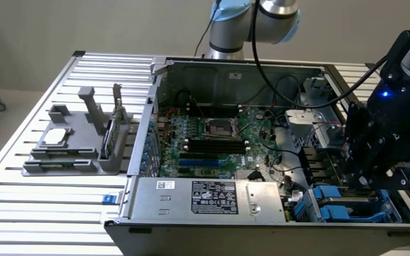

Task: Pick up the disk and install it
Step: 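Insert the second disk wire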

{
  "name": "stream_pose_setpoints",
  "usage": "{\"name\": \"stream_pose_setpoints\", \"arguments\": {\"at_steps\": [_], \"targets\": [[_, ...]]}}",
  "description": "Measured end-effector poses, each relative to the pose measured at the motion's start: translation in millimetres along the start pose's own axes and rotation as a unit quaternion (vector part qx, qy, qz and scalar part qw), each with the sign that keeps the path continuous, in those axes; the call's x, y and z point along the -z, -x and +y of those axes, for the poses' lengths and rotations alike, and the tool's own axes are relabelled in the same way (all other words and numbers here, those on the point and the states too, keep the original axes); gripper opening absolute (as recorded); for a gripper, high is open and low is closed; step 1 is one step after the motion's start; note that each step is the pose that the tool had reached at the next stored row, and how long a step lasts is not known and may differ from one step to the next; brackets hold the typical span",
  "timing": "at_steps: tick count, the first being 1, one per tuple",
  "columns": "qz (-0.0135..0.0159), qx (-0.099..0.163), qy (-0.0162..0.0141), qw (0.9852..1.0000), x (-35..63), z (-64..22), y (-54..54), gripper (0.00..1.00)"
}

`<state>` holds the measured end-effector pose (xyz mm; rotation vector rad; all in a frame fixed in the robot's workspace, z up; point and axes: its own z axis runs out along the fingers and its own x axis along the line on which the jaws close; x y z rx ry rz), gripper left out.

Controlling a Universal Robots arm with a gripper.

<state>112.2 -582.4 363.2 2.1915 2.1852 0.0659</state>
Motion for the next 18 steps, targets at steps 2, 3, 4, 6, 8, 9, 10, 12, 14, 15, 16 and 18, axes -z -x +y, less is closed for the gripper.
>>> {"name": "stream_pose_setpoints", "arguments": {"at_steps": [2, 3, 4, 6, 8, 9, 10, 12, 14, 15, 16, 18], "targets": [[0.0001, 0.0, 0.0, 1.0, -0.1, -0.6, -3.7, 0.31], [0.0, 0.0, 0.0, 1.0, 0.0, -0.9, -5.3, 0.31], [-0.0002, 0.0, 0.0, 1.0, 0.1, -1.1, -6.8, 0.31], [-0.0014, 0.0, 0.0001, 1.0, 1.5, -2.1, -8.8, 0.31], [-0.0032, 0.0, 0.0, 1.0, 5.3, -3.1, -9.2, 0.31], [-0.0038, 0.0, 0.0001, 1.0, 7.6, -3.4, -9.3, 0.31], [-0.0045, 0.0, 0.0001, 1.0, 9.7, -3.3, -9.3, 0.31], [-0.0067, 0.0, 0.0001, 1.0, 12.4, -3.1, -9.3, 0.31], [-0.009, 0.0, 0.0001, 1.0, 12.6, -3.2, -9.3, 0.31], [-0.0099, 0.0, 0.0002, 1.0, 12.6, -3.2, -9.4, 0.31], [-0.0106, -0.001, 0.0002, 0.9999, 12.7, -3.2, -9.6, 0.31], [-0.0109, -0.001, 0.0004, 0.9999, 12.6, -3.2, -11.3, 0.31]]}}
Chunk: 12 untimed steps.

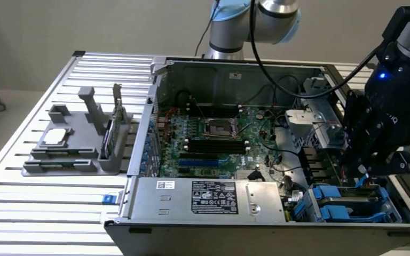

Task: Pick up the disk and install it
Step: 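Insert the second disk wire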

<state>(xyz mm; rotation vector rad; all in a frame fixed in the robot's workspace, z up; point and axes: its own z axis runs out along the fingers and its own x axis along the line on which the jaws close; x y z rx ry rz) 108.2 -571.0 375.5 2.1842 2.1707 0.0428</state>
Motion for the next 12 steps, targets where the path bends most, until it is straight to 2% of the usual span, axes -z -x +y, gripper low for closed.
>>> {"name": "stream_pose_setpoints", "arguments": {"at_steps": [4, 12], "targets": [[-0.0006, -0.001, 0.0, 1.0, -0.6, 0.0, -4.0, 0.31], [-0.0012, -0.004, 0.0, 1.0, -2.4, 2.3, -5.5, 0.31]]}}
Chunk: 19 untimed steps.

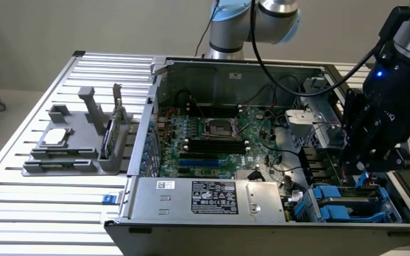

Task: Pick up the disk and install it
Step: 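Insert the second disk wire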

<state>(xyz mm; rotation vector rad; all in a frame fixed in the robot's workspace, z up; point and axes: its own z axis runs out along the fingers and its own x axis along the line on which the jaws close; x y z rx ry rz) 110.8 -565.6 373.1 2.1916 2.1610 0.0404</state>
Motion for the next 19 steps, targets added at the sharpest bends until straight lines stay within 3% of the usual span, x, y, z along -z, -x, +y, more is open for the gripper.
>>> {"name": "stream_pose_setpoints", "arguments": {"at_steps": [13, 17, 19], "targets": [[-0.0001, -0.002, -0.0001, 1.0, -4.9, 5.1, -2.8, 0.31], [-0.0002, -0.003, -0.0001, 1.0, -6.3, 5.8, -3.3, 0.16], [-0.0003, -0.003, -0.0001, 1.0, -6.9, 6.1, -3.6, 0.16]]}}
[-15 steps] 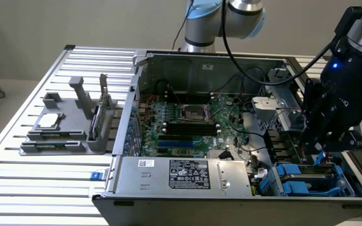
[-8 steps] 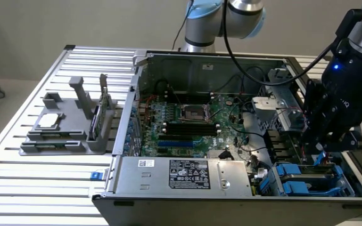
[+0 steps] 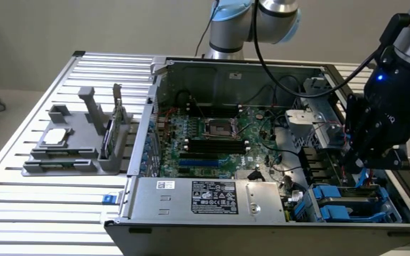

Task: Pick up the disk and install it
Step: 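Insert the second disk wire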

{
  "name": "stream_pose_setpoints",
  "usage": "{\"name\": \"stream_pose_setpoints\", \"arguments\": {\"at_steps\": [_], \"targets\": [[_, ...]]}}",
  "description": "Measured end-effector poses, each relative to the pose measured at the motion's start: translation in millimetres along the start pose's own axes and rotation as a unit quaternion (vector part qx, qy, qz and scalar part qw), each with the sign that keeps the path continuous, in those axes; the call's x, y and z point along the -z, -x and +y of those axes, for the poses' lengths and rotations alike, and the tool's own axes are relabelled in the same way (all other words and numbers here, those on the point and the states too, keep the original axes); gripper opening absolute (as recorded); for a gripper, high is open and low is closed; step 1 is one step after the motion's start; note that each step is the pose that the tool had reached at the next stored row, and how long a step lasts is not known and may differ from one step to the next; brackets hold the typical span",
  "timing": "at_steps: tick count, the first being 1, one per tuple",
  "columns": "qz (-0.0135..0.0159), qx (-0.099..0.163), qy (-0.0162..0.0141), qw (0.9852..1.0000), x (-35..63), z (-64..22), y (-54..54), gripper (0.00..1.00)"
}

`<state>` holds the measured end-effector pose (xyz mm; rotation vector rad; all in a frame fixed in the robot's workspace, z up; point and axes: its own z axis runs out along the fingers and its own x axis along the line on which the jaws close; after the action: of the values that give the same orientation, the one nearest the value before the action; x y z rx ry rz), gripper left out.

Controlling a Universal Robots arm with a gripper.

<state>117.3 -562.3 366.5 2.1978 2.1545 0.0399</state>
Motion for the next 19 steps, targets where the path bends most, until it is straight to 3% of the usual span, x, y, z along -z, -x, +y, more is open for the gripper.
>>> {"name": "stream_pose_setpoints", "arguments": {"at_steps": [19], "targets": [[-0.0017, -0.023, -0.0007, 0.9997, -12.1, 1.0, 3.3, 0.16]]}}
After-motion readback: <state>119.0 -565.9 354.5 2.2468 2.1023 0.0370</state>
